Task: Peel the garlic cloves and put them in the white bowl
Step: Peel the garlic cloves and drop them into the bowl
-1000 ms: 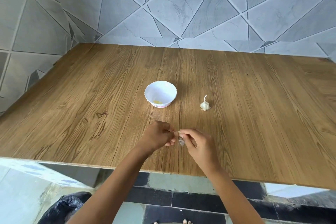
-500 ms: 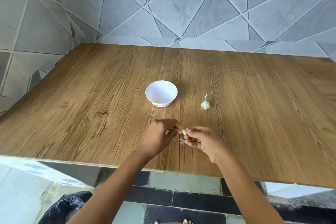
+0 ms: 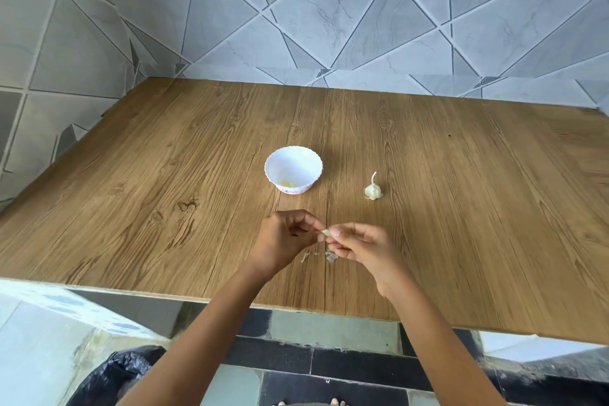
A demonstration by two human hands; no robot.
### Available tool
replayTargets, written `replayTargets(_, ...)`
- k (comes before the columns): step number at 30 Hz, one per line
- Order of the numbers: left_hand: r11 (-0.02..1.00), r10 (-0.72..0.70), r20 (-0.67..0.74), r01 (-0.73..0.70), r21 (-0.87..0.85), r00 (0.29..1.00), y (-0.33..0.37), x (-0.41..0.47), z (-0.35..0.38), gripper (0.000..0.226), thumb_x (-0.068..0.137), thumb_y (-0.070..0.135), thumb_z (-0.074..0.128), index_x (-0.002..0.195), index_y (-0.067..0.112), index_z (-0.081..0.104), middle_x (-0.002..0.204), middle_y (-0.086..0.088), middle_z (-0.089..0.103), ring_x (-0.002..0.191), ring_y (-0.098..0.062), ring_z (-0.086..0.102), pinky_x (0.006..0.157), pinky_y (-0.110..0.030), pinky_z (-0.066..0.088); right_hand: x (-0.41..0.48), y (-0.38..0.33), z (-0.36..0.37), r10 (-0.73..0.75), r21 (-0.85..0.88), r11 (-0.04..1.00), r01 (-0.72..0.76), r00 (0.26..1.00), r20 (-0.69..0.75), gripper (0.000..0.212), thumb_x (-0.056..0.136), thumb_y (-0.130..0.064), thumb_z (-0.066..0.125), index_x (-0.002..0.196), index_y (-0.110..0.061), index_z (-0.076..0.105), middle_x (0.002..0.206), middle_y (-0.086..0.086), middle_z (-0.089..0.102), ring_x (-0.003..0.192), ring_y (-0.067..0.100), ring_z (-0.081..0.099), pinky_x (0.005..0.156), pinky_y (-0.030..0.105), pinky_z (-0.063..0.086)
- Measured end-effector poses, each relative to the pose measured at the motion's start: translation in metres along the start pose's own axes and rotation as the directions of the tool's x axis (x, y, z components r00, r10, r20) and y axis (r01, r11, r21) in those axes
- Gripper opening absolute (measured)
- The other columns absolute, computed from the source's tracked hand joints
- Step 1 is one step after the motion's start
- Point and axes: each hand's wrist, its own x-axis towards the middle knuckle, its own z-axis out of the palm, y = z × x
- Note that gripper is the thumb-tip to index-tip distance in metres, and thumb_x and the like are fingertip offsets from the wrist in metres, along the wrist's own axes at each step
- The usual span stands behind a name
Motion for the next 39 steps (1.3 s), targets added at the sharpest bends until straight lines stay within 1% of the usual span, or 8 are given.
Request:
replayTargets(9,0.986,-0.147,0.062,0.151,-0.064,0.987,0.009,0.001,-0.003,0.012,0.079,0.008,0.073,0.089,0.001,0.071,0.076,-0.017,0.069,0.069,-0.021,0.065,0.07,-0.028,0.057,0.001,0.005,-0.001,-0.115,0.023,0.993,0.114,0.993,0.037,0.007,0.083,-0.005,0.066,0.09,-0.005,0.069,0.074,0.008,0.068,0.069,0.014,0.061,0.066,0.019,0.053)
replayTargets(16,0.982,-0.107,-0.151,0.128,0.139,0.983,0.006,-0.005,0.01,0.009,0.074,0.012,0.079,0.077,0.007,0.071,0.065,-0.001,0.07,0.057,-0.007,0.064,0.063,-0.025,0.055,0.006,0.012,-0.001,-0.443,-0.371,0.826,0.425,0.896,0.04,0.022,0.08,0.0,0.071,0.08,-0.022,0.069,0.071,-0.013,0.069,0.066,0.003,0.063,0.062,0.015,0.05)
replayTargets(20,0.967,0.018,-0.161,0.024,0.254,0.987,0.002,-0.006,0.011,0.009,0.074,0.014,0.08,0.076,0.01,0.072,0.068,0.001,0.071,0.063,-0.013,0.066,0.066,-0.033,0.056,0.007,0.011,-0.004,-0.22,-0.172,0.961,0.217,0.975,-0.003,0.01,0.08,-0.001,0.07,0.083,-0.011,0.07,0.072,-0.001,0.07,0.067,0.01,0.065,0.063,0.017,0.052)
replayTargets(22,0.988,0.013,-0.054,-0.004,0.157,0.998,0.005,-0.005,0.007,0.007,0.076,0.014,0.077,0.078,0.012,0.071,0.071,-0.003,0.071,0.065,-0.018,0.067,0.068,-0.035,0.055,0.005,0.004,-0.006,0.021,0.143,0.989,-0.031,0.997,0.068,0.007,0.078,-0.001,0.068,0.083,-0.006,0.069,0.071,0.006,0.07,0.063,0.011,0.064,0.06,0.016,0.052)
replayTargets(25,0.976,-0.103,0.112,0.122,-0.179,0.988,0.014,-0.004,0.001,0.004,0.08,0.008,0.071,0.083,0.006,0.069,0.072,-0.01,0.068,0.067,-0.017,0.063,0.067,-0.028,0.054,0.004,-0.002,-0.006,0.112,0.381,0.909,-0.17,0.979,0.17,0.006,0.069,-0.006,0.067,0.074,-0.007,0.07,0.065,0.004,0.067,0.057,0.008,0.062,0.053,0.014,0.051)
replayTargets(34,0.627,-0.403,0.35,0.534,-0.568,0.846,0.017,-0.001,-0.002,0.006,0.082,0.002,0.062,0.083,0.005,0.066,0.07,-0.005,0.071,0.062,-0.009,0.067,0.056,-0.016,0.054,0.01,0.002,-0.008,-0.118,0.11,0.988,0.105,0.986,0.121,0.01,0.074,-0.007,0.068,0.084,-0.006,0.069,0.071,0.004,0.07,0.066,0.011,0.064,0.065,0.019,0.052)
replayTargets(37,0.9,-0.277,0.117,0.301,-0.316,0.954,0.012,0.0,0.002,0.003,0.085,0.002,0.065,0.086,0.003,0.068,0.07,-0.003,0.069,0.064,-0.013,0.064,0.061,-0.019,0.052,0.011,0.005,-0.008,-0.085,0.049,0.995,0.082,0.994,0.064,0.009,0.08,-0.004,0.067,0.088,-0.005,0.07,0.075,0.005,0.072,0.07,0.013,0.066,0.067,0.019,0.053)
replayTargets(39,0.988,0.073,-0.063,-0.064,0.137,0.995,0.007,0.002,0.004,0.002,0.083,0.008,0.07,0.084,0.008,0.071,0.074,0.002,0.07,0.067,-0.011,0.063,0.065,-0.02,0.051,0.01,0.003,-0.005,0.039,0.156,0.987,-0.045,0.998,0.041,0.008,0.079,-0.005,0.068,0.086,-0.004,0.07,0.075,0.006,0.072,0.069,0.014,0.067,0.065,0.018,0.054)
